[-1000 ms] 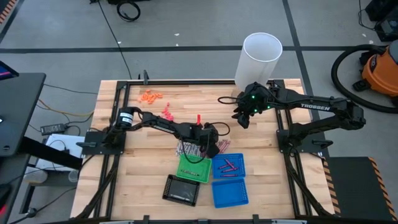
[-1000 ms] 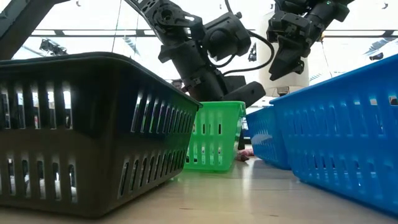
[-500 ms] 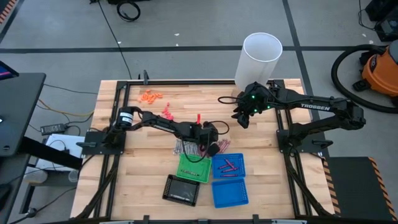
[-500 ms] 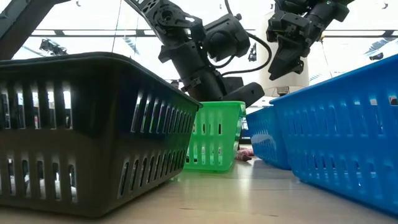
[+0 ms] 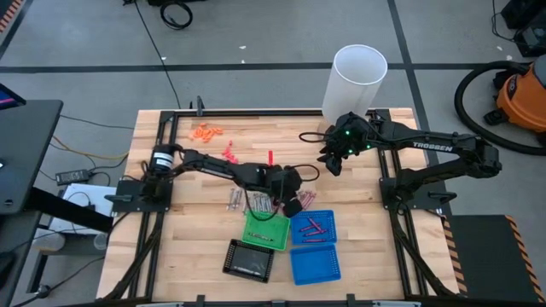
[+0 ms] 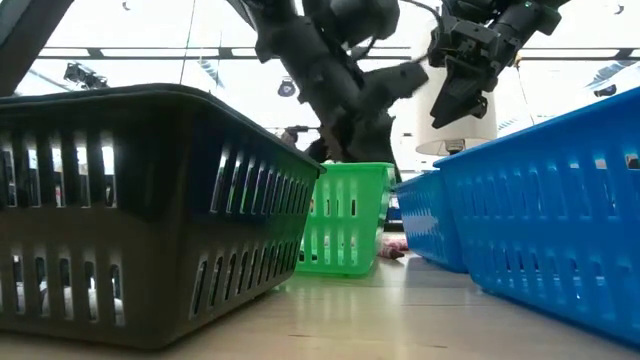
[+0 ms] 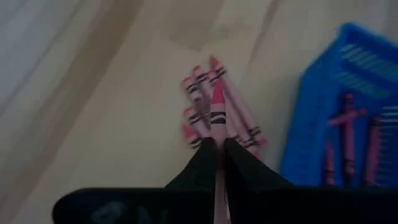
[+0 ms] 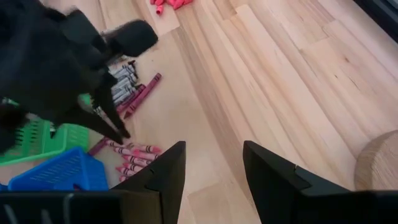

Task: Sort crayons
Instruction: Put the pink crayon into the bottom blue bin

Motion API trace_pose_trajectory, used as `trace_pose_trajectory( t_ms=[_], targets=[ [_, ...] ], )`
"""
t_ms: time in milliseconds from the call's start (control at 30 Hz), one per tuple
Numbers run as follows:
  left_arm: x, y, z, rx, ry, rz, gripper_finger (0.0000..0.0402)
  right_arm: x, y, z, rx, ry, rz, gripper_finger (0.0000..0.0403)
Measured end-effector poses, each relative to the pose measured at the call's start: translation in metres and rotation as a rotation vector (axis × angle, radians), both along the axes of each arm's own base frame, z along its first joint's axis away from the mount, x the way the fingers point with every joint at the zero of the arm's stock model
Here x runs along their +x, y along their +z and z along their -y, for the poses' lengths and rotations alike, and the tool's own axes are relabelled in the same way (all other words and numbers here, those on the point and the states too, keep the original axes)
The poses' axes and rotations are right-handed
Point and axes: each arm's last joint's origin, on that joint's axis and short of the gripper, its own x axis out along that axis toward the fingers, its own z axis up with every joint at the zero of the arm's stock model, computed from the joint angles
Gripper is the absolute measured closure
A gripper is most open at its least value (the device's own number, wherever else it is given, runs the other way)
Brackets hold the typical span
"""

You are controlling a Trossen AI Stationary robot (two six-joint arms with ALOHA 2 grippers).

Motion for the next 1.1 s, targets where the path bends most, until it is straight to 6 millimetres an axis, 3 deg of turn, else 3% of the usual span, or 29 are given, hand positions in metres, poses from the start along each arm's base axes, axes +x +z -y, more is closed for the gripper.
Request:
trace_pose_trajectory(
  t_ms=[133, 267, 533, 800, 933, 1100],
  targets=[
    [0.000, 0.024, 0.007, -0.073, -0.152, 0.101, 0.0390, 0.000, 0.000, 0.002, -0.026, -0.036, -0.010, 0.0234],
    [-0.003, 0.023, 0.019, -0.209, -0.287, 0.087, 0.0388, -0.003, -0.001, 0.005, -0.043, -0.136, -0.036, 0.0234],
    [-0.003, 0.028, 0.048, -0.308, -0.410, 0.124, 0.0387, -0.003, -0.001, 0.006, -0.042, -0.117, -0.035, 0.0234],
    [0.002, 0.036, 0.056, -0.330, -0.458, 0.231, 0.0386, -0.004, -0.004, 0.005, -0.006, -0.133, -0.056, 0.0234],
    [0.009, 0.029, 0.070, -0.325, -0.505, 0.285, 0.0386, -0.003, -0.003, 0.007, -0.008, -0.194, -0.051, 0.0234],
    [0.013, 0.013, 0.102, -0.329, -0.580, 0.329, 0.0386, -0.004, -0.003, 0.008, -0.022, -0.249, -0.056, 0.0234]
  ],
)
